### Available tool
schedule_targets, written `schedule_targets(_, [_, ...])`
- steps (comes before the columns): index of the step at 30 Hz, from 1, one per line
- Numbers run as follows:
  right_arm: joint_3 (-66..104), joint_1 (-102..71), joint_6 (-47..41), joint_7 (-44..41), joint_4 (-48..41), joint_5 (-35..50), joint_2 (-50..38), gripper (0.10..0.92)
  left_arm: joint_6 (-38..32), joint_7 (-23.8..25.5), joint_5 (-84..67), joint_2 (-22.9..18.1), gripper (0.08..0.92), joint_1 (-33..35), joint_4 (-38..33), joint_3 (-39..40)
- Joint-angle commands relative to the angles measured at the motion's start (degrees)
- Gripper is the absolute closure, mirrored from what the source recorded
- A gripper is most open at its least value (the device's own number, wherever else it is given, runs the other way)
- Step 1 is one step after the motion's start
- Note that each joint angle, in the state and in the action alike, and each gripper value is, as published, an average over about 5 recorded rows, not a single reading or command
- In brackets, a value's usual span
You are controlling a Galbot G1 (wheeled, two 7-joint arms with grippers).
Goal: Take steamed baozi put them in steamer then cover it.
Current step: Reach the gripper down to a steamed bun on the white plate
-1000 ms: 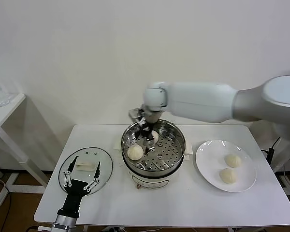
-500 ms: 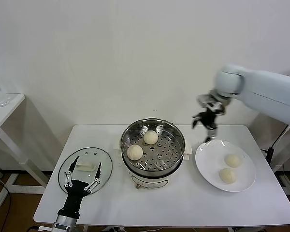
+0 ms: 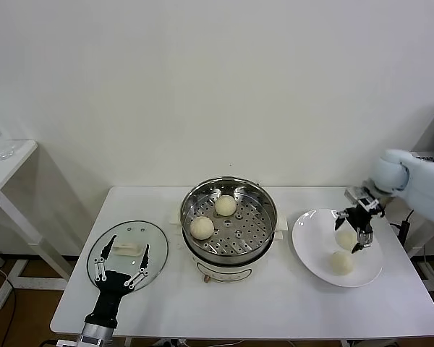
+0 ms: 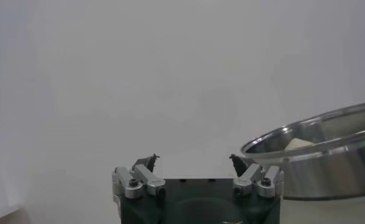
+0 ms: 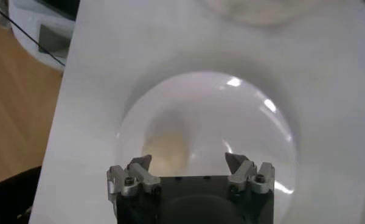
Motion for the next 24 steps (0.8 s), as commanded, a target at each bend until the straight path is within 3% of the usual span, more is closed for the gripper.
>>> schedule_targets(1, [4.35,-9.21,1.02,3.47,-2.55,-3.19,-1.34,0.203,0.03,-0.06,0.04,0.01,0.177,-0.05,-0.09,-0.08])
schedule_targets(20, [5.84,-11.93,-0.52,6.96,-2.8,-3.74,0.17,0.204,-0.04,-0.08,-0.04,-0.09,0.177,0.21,0.0,-0.64])
schedule_targets(24, [5.86,-12.06,-0.55,7.27,-2.7,-3.81,0.13,0.245,-0.06,-0.09,-0.04,-0.15,0.177,0.18,0.07,-0.66])
